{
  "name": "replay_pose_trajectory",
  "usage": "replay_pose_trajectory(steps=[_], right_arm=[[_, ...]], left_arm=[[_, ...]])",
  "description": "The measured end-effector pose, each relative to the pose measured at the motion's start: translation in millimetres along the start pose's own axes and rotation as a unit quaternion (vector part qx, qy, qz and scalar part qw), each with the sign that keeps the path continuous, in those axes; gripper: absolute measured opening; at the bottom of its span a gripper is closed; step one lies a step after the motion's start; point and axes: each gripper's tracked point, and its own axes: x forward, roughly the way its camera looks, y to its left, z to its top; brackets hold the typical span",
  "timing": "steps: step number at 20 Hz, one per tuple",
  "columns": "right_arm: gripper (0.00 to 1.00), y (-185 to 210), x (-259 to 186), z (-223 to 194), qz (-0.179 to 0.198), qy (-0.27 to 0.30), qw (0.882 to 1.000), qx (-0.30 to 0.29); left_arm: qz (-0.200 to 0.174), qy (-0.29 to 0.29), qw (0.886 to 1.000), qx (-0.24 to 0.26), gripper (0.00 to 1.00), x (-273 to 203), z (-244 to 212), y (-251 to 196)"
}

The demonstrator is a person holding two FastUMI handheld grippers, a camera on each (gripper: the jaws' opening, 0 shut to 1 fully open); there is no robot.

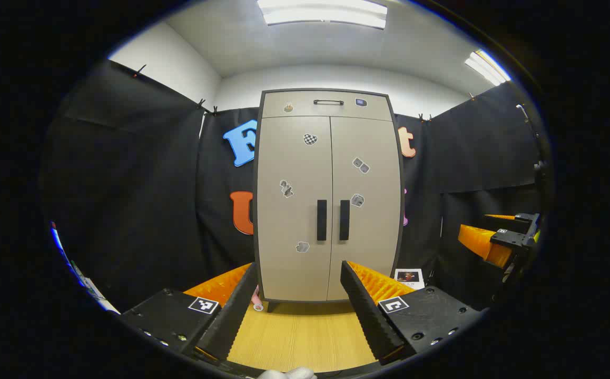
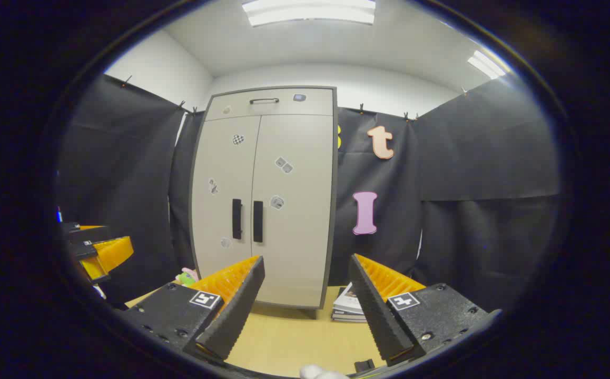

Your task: Open the right door of the double-door shoe cabinet with the right hand, and open the left door with the left hand.

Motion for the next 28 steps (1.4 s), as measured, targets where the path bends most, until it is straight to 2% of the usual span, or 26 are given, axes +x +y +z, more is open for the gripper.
replay_pose_trajectory(steps=[7, 18, 23, 28], right_arm=[[1.00, -5, 0, 3, -0.016, -0.001, 1.000, -0.004], [1.00, 11, 9, -6, -0.015, 0.013, 1.000, -0.006], [1.00, 26, 33, -10, -0.014, 0.018, 1.000, 0.007], [1.00, 53, 92, -11, -0.003, 0.031, 0.999, 0.014]], left_arm=[[-0.005, -0.006, 1.000, 0.007, 0.95, 4, 7, 3], [-0.007, 0.000, 1.000, 0.014, 0.95, 12, 4, 17], [-0.007, 0.006, 1.000, 0.018, 0.95, 6, -2, 24], [0.009, 0.014, 1.000, 0.020, 0.95, -2, -5, 36]])
